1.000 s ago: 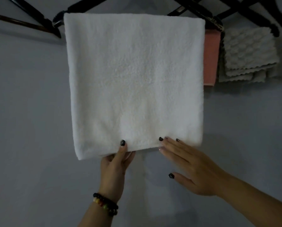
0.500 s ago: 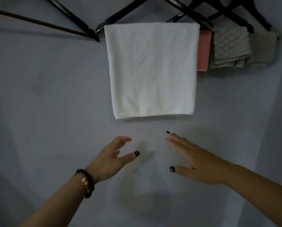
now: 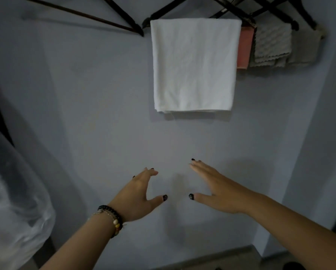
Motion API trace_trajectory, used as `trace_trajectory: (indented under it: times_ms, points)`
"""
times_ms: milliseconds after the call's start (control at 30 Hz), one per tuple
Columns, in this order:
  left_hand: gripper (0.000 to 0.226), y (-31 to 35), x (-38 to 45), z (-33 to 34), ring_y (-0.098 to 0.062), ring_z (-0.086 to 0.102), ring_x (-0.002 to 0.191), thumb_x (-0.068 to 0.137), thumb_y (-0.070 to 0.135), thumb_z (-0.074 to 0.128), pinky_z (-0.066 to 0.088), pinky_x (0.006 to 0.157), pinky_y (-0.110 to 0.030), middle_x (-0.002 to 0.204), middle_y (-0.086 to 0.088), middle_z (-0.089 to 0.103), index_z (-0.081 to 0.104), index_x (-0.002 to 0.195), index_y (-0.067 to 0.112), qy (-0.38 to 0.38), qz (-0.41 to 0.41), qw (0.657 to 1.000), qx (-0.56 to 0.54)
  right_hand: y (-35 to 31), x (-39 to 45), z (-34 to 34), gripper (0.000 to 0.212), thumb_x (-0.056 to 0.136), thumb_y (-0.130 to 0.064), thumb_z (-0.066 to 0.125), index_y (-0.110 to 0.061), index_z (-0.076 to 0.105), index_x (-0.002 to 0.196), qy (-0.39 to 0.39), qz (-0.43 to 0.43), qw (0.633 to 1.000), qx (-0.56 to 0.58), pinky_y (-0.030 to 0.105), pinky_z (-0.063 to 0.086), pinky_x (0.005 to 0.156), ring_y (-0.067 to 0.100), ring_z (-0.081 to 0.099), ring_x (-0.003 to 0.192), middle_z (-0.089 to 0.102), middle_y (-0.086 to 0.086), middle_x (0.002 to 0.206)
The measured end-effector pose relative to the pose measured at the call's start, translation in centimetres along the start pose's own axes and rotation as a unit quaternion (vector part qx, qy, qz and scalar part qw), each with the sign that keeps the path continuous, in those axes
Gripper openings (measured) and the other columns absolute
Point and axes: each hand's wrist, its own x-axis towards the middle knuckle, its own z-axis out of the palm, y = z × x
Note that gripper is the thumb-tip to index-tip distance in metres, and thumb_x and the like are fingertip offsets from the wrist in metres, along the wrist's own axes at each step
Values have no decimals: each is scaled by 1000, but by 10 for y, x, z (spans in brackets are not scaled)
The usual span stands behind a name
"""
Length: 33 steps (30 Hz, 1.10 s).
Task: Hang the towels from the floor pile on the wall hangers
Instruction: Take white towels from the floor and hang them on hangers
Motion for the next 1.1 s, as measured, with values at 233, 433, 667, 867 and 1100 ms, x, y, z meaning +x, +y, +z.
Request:
trace_trajectory:
  times_ms: [233, 433, 667, 867, 1100]
  points:
    - [73, 17, -109, 28, -13, 10, 148, 89, 58, 52, 15, 117, -26, 161, 4, 12, 19, 148, 30, -21, -75, 996, 36, -42, -60, 54, 82, 95, -49, 49, -29, -7, 152, -25, -10, 999, 41, 28, 3, 119, -4, -18, 141, -16, -26, 150]
    - [73, 23, -221, 69, -13, 7, 149, 88, 52, 59, 13, 118, -28, 160, 2, 18, 25, 147, 25, -27, -133, 991, 0, -82, -130, 124, 79, 96, -43, 50, -33, -4, 153, -69, 14, 992, 100, 25, 2, 116, -1, -15, 143, -13, -20, 157]
    - [68, 6, -321, 96, -14, 23, 144, 86, 44, 64, 4, 100, -4, 153, 1, 32, 35, 142, 19, 1, -177, 984, -18, -145, -179, 189, 80, 95, -34, 55, -21, 3, 154, -114, 32, 985, 128, 19, 0, 112, 8, -8, 147, -6, -7, 161]
    - [67, -41, -376, 108, -10, 8, 148, 89, 44, 61, 13, 113, -18, 157, 4, 25, 31, 145, 23, -8, -220, 973, -74, -197, -184, 244, 72, 97, -46, 45, -24, 8, 154, -134, 71, 974, 167, 18, 3, 112, 3, -4, 146, -1, -11, 161]
    - [65, -138, -438, 88, -12, 15, 148, 88, 43, 63, 22, 116, -23, 156, 3, 28, 35, 142, 23, -61, -266, 956, -104, -279, -154, 326, 72, 97, -47, 45, -25, 8, 154, -190, 127, 957, 180, 25, 8, 115, 5, -6, 147, -3, -11, 161]
